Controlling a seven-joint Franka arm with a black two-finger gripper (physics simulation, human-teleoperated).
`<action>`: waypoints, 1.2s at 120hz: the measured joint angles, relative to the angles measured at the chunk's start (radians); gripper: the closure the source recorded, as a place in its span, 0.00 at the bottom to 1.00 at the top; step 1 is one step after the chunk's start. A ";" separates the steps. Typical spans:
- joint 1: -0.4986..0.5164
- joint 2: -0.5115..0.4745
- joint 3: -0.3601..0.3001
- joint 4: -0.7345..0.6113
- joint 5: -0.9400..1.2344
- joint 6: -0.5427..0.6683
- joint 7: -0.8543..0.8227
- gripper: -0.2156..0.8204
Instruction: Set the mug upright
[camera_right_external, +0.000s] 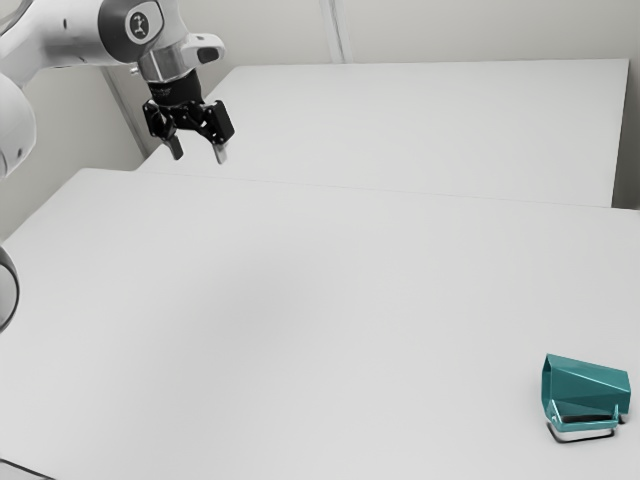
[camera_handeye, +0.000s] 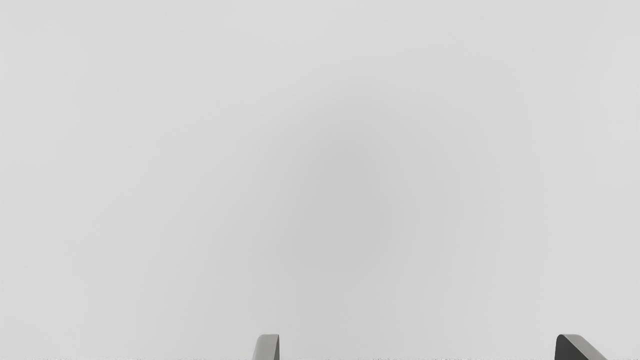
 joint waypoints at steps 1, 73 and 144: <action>0.000 0.000 0.000 0.000 0.000 -0.001 0.000 0.21; -0.006 -0.047 -0.166 -0.260 -0.304 0.184 0.001 0.21; -0.075 -0.039 -0.473 -0.618 -0.741 0.819 0.005 0.21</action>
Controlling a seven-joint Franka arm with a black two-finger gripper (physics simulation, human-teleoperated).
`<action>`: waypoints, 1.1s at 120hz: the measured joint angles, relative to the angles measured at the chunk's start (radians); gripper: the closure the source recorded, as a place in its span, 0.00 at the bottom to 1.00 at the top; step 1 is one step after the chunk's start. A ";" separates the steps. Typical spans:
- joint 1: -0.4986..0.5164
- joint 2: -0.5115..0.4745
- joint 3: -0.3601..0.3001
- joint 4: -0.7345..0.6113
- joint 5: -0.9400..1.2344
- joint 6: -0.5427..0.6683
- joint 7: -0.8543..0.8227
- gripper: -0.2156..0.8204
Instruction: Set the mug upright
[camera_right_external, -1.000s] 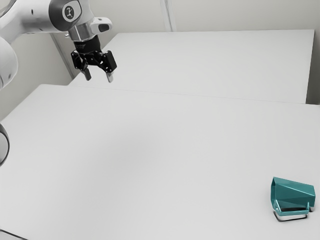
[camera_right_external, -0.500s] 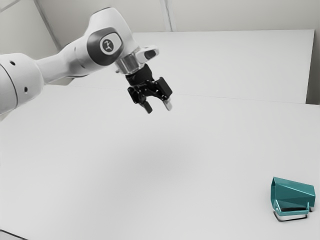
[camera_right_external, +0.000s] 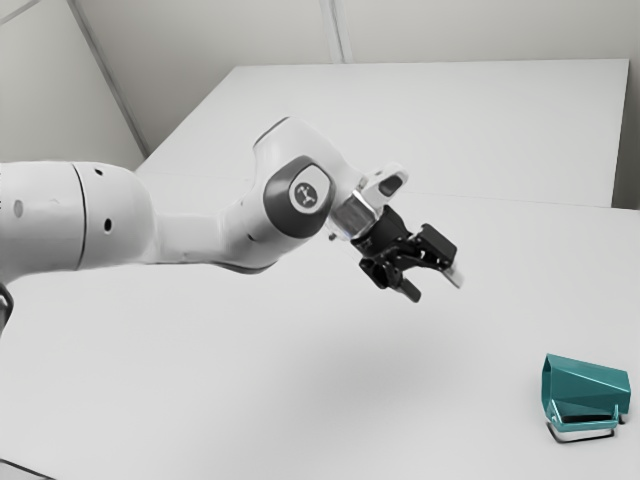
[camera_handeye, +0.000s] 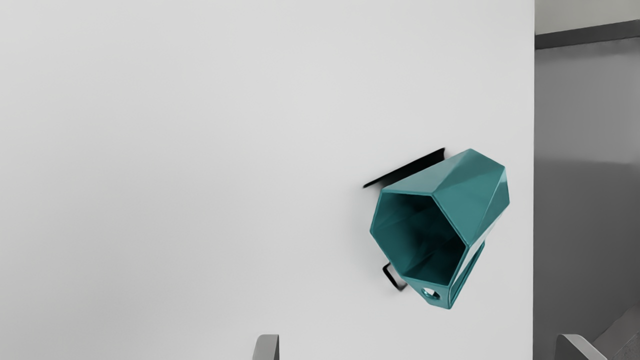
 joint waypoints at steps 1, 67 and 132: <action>0.000 0.000 -0.006 -0.003 -0.005 0.007 0.000 0.21; -0.138 0.198 -0.066 0.021 -0.218 0.270 -0.003 0.21; -0.214 0.381 -0.068 0.160 -0.534 0.376 0.139 0.21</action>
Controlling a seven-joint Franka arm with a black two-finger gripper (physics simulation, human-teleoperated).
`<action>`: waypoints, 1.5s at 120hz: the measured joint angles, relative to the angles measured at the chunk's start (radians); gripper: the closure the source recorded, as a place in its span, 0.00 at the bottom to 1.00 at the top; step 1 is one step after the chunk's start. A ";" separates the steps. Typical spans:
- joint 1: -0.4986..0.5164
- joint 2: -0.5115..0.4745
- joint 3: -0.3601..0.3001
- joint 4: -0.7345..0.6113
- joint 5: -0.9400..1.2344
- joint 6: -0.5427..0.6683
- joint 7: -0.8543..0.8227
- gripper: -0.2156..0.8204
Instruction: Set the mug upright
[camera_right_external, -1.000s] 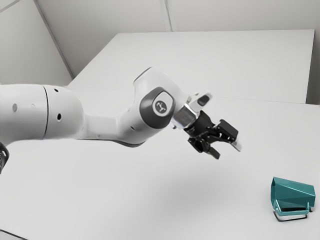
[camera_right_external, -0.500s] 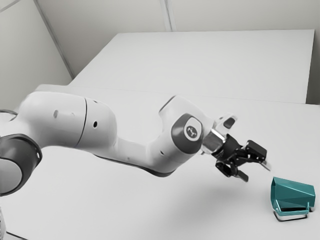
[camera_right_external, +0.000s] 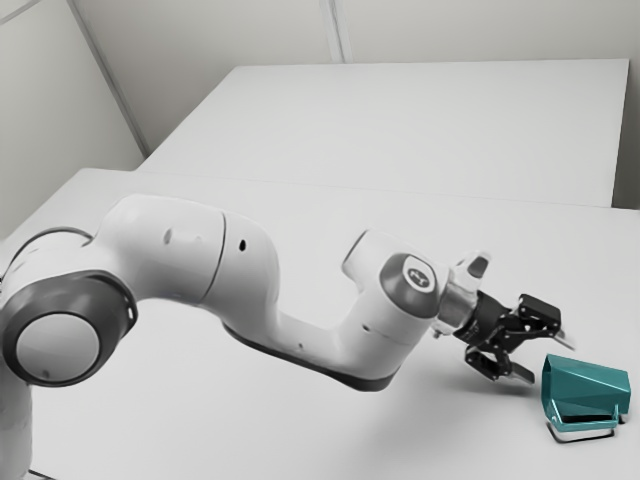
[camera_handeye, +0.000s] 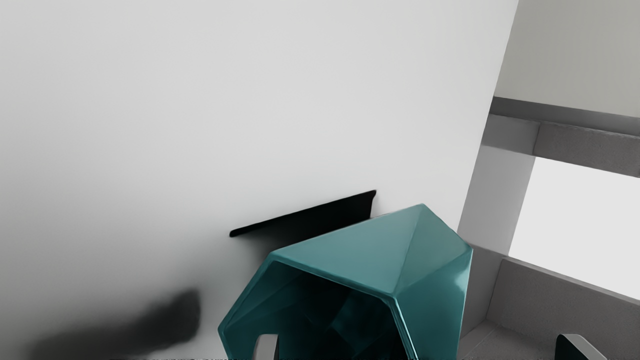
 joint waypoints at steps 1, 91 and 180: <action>-0.002 0.001 0.000 0.001 -0.003 0.000 0.004 0.21; -0.070 0.049 -0.002 0.110 -0.058 0.003 0.214 0.89; 0.115 -0.410 0.132 -0.115 0.546 -0.182 0.178 0.96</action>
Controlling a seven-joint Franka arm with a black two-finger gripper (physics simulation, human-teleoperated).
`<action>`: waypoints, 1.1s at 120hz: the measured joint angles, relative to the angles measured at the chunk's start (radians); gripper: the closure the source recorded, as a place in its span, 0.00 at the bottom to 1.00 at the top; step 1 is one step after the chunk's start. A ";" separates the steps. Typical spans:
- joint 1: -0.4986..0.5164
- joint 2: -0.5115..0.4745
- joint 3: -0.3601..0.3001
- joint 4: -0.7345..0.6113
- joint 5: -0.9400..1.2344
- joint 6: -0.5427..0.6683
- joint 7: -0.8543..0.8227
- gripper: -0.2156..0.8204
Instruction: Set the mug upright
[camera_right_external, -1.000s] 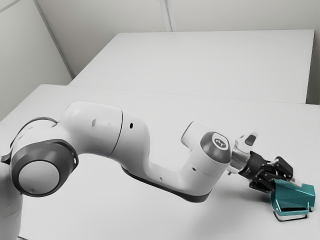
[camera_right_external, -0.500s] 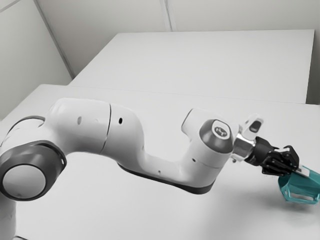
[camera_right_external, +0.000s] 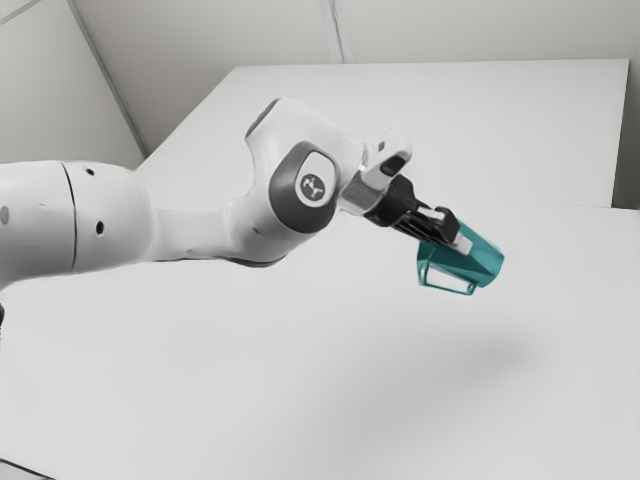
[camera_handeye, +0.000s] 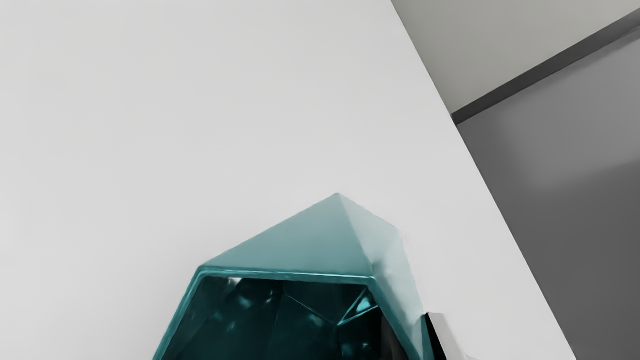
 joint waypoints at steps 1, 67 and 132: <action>0.001 -0.003 0.007 0.003 0.021 -0.012 -0.004 0.96; 0.129 -0.073 0.197 0.059 0.664 -0.453 -0.157 0.96; 0.149 -0.058 0.228 -0.122 0.844 -0.412 -0.218 0.96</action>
